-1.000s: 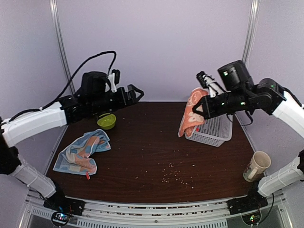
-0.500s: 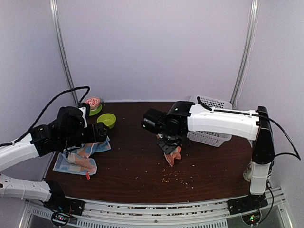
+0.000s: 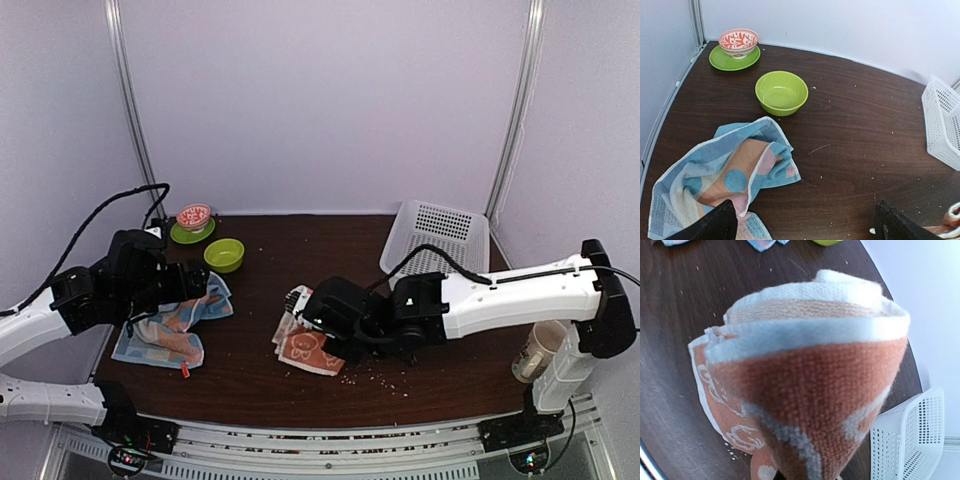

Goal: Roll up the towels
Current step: Pass from the right arm to the left

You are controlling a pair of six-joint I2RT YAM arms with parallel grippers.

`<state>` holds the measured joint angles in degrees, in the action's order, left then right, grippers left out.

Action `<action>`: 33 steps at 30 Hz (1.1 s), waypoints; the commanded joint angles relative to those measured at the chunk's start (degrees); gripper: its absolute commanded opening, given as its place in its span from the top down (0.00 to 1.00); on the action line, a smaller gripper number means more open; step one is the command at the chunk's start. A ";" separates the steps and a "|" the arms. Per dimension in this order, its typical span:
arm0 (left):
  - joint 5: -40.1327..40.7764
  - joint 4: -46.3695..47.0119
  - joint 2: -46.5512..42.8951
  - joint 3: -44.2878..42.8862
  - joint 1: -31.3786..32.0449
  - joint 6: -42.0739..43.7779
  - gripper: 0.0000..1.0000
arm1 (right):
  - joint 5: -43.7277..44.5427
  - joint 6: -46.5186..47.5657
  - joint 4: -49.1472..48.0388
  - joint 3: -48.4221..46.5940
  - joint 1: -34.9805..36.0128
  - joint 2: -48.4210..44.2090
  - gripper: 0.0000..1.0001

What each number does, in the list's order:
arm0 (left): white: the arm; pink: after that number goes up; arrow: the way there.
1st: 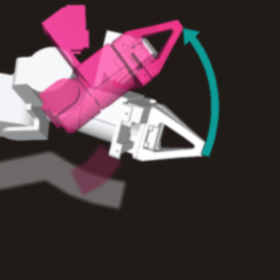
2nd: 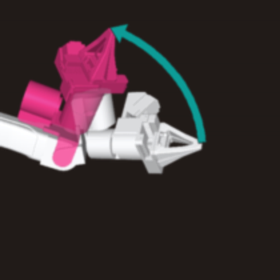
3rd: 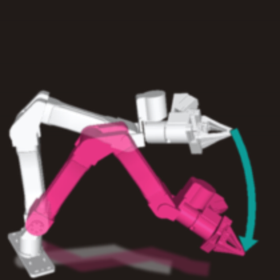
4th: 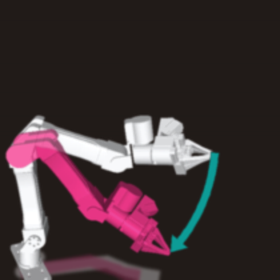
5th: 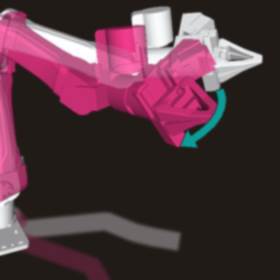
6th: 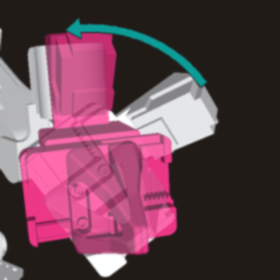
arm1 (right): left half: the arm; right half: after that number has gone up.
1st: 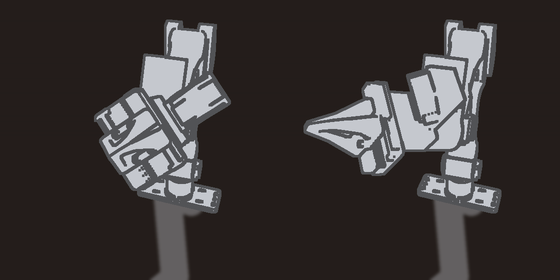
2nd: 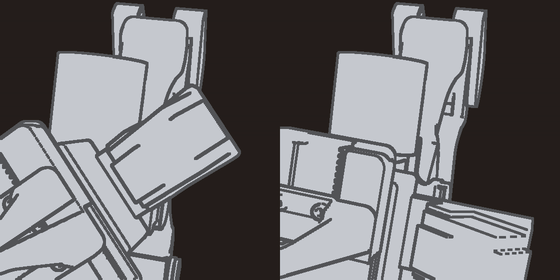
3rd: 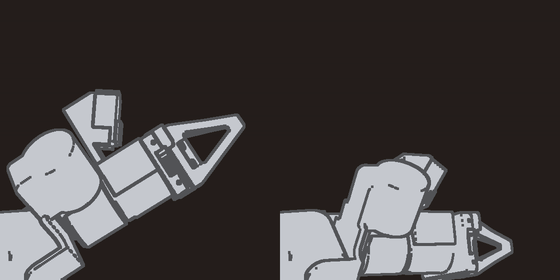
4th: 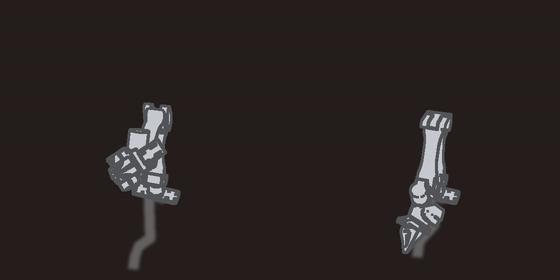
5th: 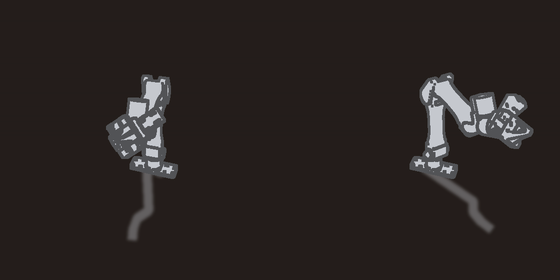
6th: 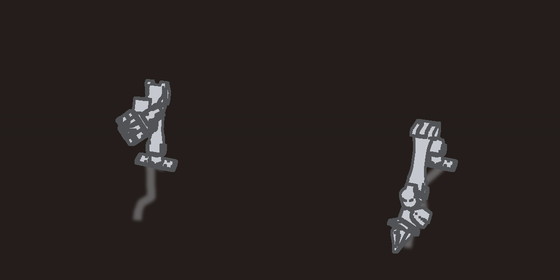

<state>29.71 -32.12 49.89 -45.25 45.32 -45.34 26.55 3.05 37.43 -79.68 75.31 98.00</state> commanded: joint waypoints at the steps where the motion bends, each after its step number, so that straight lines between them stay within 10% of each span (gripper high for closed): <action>1: 1.90 2.84 -1.62 2.53 -0.06 -1.86 0.02 | 6.75 7.15 -14.58 12.10 -0.45 -1.62 1.00; 13: -4.43 5.76 9.65 0.34 -0.06 -0.19 0.02 | 12.89 4.89 -35.57 28.89 2.77 -12.39 1.00; 19: -22.00 16.79 9.60 0.68 -0.05 7.88 0.02 | 11.77 12.93 -49.83 36.51 2.86 -26.32 1.00; 26: -50.13 36.25 8.04 3.77 0.41 18.01 0.02 | 8.85 16.96 -47.05 35.44 2.87 -32.48 1.00; 33: -52.81 34.62 12.02 -3.85 7.69 30.47 0.02 | 7.97 16.50 -41.76 31.37 2.81 -31.83 1.00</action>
<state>-17.30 -2.79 60.60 -45.52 50.74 -23.66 35.03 18.92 -6.70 -45.10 77.89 65.95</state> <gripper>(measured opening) 0.977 0.060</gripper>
